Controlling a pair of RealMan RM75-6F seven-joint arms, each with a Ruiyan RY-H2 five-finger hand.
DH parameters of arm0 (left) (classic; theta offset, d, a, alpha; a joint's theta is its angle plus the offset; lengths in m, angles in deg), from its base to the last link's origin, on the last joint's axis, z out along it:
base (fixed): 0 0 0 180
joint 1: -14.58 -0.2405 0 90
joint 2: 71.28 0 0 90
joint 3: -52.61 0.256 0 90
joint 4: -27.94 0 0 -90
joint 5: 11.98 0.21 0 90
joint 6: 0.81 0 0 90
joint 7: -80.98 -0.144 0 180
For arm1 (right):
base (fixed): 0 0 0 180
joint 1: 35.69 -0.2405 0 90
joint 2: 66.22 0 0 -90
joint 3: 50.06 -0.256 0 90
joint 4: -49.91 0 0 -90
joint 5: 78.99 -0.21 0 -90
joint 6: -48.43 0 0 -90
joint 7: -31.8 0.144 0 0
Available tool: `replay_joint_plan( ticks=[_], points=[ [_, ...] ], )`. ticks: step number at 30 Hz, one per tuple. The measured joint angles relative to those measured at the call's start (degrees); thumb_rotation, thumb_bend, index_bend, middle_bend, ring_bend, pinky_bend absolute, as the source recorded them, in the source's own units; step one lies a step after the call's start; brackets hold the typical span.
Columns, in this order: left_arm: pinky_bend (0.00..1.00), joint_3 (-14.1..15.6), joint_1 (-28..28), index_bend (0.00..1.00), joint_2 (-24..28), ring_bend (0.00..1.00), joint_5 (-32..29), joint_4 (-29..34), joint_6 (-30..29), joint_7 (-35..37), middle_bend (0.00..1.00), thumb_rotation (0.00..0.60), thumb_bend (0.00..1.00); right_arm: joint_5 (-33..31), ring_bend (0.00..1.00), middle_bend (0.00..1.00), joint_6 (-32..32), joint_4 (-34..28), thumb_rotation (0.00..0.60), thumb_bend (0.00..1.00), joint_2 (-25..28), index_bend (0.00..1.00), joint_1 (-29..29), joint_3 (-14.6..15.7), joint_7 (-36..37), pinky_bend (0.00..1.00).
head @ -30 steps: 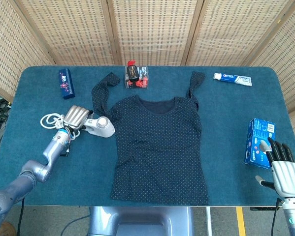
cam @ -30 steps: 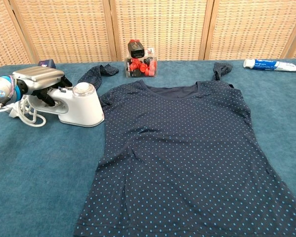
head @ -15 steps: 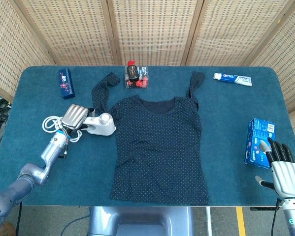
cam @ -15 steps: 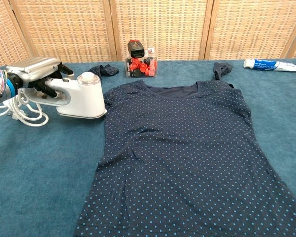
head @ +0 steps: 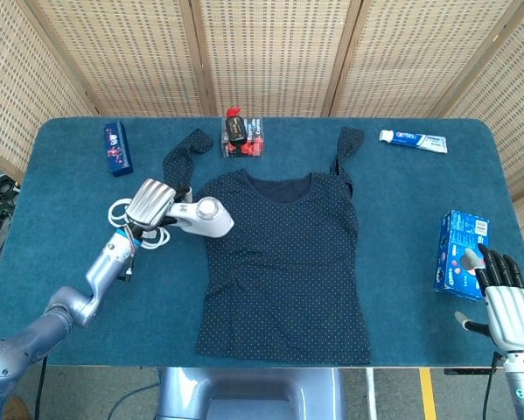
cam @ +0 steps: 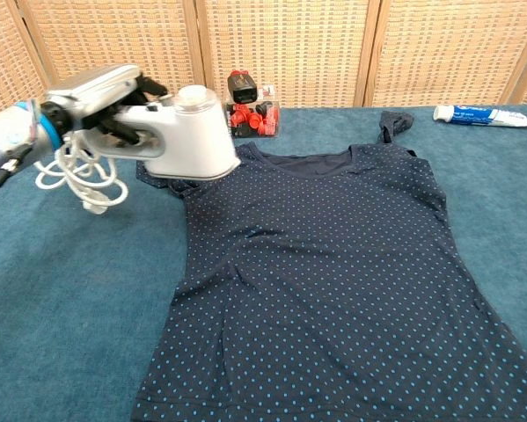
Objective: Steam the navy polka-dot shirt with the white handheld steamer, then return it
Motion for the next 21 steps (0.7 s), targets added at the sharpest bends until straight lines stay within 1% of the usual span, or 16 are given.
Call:
replay_joint_plan(
  ticks=[6, 11, 17, 21],
  points=[
    [1.00, -1.19, 4.48, 1.00, -3.83, 0.85, -0.10, -1.85, 3.10, -1.44, 0.92, 0.600, 0.57, -0.87, 0.00, 0.00, 0.21, 0.00, 0.600, 0.00, 0.27, 0.02, 0.00, -0.36, 0.70, 0.00],
    [1.00, -1.50, 8.41, 1.00, -9.06, 0.85, 0.12, -6.18, 6.05, -1.85, 0.92, 0.600, 0.57, -2.18, 0.00, 0.00, 0.53, 0.18, 0.600, 0.00, 0.61, 0.02, -0.02, -0.90, 1.54, 0.00],
    [1.00, -1.57, 11.86, 1.00, -15.71, 0.85, 0.54, -12.62, 6.89, 1.38, 0.92, 0.600, 0.57, -3.65, 0.00, 0.00, 1.32, 0.81, 0.600, 0.00, 0.93, 0.02, 0.01, -1.20, 2.34, 0.00],
    [1.00, -1.48, 13.55, 1.00, -19.25, 0.85, 0.66, -15.92, 7.75, 3.45, 0.92, 0.600, 0.57, -4.34, 0.00, 0.00, 1.58, 1.23, 0.600, 0.00, 1.09, 0.02, 0.17, -1.28, 2.86, 0.00]
  ],
)
